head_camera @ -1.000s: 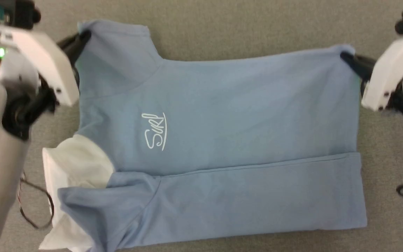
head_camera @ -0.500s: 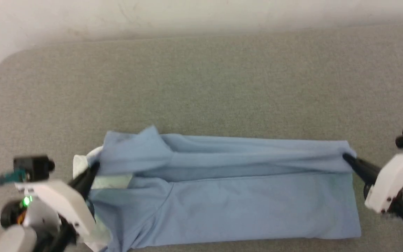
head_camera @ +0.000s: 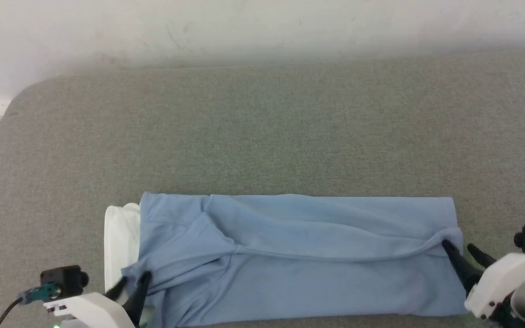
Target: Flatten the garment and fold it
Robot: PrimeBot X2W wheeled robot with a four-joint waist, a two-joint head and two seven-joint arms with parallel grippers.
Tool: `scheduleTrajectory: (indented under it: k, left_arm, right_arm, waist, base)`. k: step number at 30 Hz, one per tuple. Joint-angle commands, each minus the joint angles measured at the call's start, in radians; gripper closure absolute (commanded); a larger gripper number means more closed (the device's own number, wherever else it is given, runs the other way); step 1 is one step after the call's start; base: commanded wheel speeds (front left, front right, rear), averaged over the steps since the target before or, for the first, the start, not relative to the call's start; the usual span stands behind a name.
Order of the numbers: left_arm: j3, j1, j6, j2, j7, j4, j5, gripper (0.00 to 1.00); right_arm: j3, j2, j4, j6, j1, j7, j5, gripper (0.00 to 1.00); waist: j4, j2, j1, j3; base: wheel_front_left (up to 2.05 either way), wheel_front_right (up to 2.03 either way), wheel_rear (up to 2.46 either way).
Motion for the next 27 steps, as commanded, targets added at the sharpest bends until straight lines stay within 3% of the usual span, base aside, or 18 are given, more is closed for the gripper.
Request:
scheduleTrajectory:
  k: [1, 9, 14, 21, 27]
  left_arm:
    - [0.01, 0.007, 0.015, -0.008, -0.043, 0.009, 0.026, 0.0]
    - [0.064, -0.023, 0.063, -0.04, -0.269, 0.003, 0.13, 0.0]
    - [0.065, -0.047, 0.079, -0.057, -0.388, -0.04, 0.211, 0.0]
    - [0.056, -0.081, 0.136, -0.097, -0.443, -0.109, 0.382, 0.0]
    - [0.037, -0.099, 0.145, -0.134, -0.446, -0.135, 0.517, 0.0]
  right_arm:
    - [-0.002, 0.005, -0.007, -0.001, 0.03, -0.016, -0.005, 0.0]
    - [-0.039, -0.01, -0.16, -0.001, 0.123, -0.057, -0.008, 0.0]
    - [-0.117, -0.025, -0.267, -0.001, 0.148, 0.021, 0.016, 0.0]
    - [-0.164, -0.059, -0.215, -0.001, 0.08, 0.23, 0.01, 0.0]
    - [-0.121, -0.04, -0.108, -0.001, 0.011, 0.364, 0.015, 0.0]
  waist:
    - [0.006, 0.0, 0.0001, -0.011]
    - [0.018, 0.0, 0.0001, -0.033]
    - [0.024, 0.0, 0.0001, -0.045]
    - [0.06, 0.0, 0.0001, -0.022]
    - [0.107, 0.0, 0.0001, 0.003]
  base:
    - [0.0, 0.0, 0.0]
    - [0.0, 0.0, 0.0]
    - [0.0, 0.0, 0.0]
    - [0.0, 0.0, 0.0]
    - [0.0, 0.0, 0.0]
